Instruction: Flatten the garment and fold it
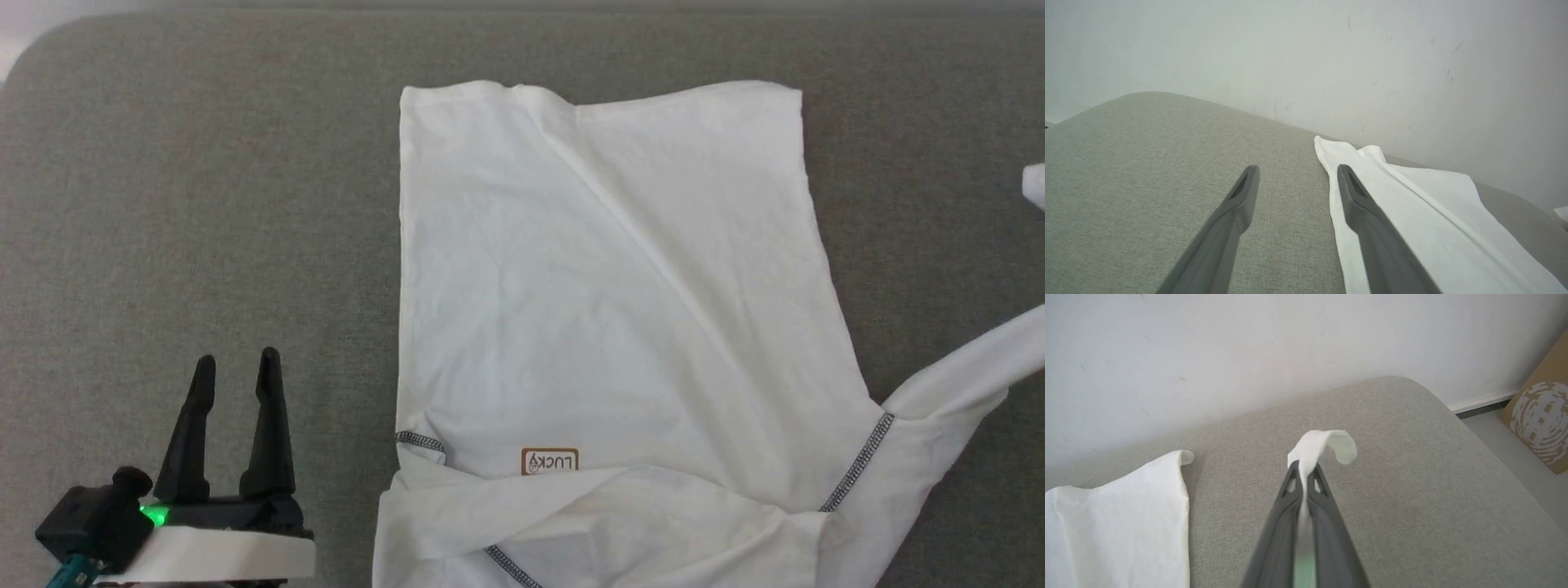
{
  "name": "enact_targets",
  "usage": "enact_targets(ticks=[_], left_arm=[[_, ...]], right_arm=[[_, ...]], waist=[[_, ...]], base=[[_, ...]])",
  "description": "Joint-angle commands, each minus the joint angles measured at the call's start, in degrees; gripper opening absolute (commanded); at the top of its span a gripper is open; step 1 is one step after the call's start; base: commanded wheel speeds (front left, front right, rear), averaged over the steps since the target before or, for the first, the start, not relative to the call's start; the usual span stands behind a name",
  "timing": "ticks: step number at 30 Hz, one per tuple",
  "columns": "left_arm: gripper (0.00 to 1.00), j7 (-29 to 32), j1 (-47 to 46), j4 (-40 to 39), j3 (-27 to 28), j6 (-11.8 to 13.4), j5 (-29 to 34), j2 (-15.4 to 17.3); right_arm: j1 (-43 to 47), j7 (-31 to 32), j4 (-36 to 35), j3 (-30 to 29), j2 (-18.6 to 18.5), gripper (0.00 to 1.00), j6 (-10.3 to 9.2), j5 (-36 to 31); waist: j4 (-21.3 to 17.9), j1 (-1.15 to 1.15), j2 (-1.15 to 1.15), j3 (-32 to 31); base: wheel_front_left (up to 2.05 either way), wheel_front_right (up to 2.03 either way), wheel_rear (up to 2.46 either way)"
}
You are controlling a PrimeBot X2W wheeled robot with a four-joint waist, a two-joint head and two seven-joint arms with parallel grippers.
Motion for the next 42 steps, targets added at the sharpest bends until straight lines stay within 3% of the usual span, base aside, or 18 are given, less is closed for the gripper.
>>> enact_targets(ticks=[1, 11, 19, 28, 36, 42], left_arm=[[1.00, 0.15, 0.89, -0.47, 0.26, 0.49, -0.41, 0.18], [1.00, 0.88, 4.98, -1.99, 0.76, 2.06, -0.55, 0.14], [1.00, 1.66, 7.56, -2.79, 0.45, 3.18, -0.42, -0.10], [1.00, 2.73, 9.59, -4.41, 0.13, 4.16, -0.26, 0.01], [1.00, 3.13, 10.49, -5.30, -0.15, 4.74, -0.18, 0.06], [1.00, 3.24, 10.63, -5.28, -0.75, 4.88, -0.24, -0.19]], right_arm=[[1.80, -0.26, -0.74, -1.70, 0.14, 0.00, -0.05, 0.51], [9.71, -1.16, -2.26, -13.74, -1.06, 0.00, -0.05, 1.95], [13.21, -2.95, -2.23, -14.79, -1.18, 0.00, -0.05, 3.47], [15.33, -4.46, -8.73, -6.52, -0.93, 0.00, -0.05, 5.60], [16.14, -4.29, -18.00, 5.85, 0.27, 0.00, -0.05, 7.02], [16.04, -3.13, -20.88, 15.34, 0.87, 0.00, -0.05, 7.43]], waist=[[-1.58, 0.01, 0.00, -3.26], [-1.65, 0.01, 0.00, -8.06], [-1.02, 0.01, 0.00, -12.06], [-0.14, 0.01, 0.00, -14.22], [0.89, 0.01, 0.00, -14.97], [1.62, 0.01, 0.00, -15.24]], base=[[0.00, 0.00, 0.00], [0.00, 0.00, 0.00], [0.00, 0.00, 0.00], [0.00, 0.00, 0.00], [0.00, 0.00, 0.00], [0.00, 0.00, 0.00]])
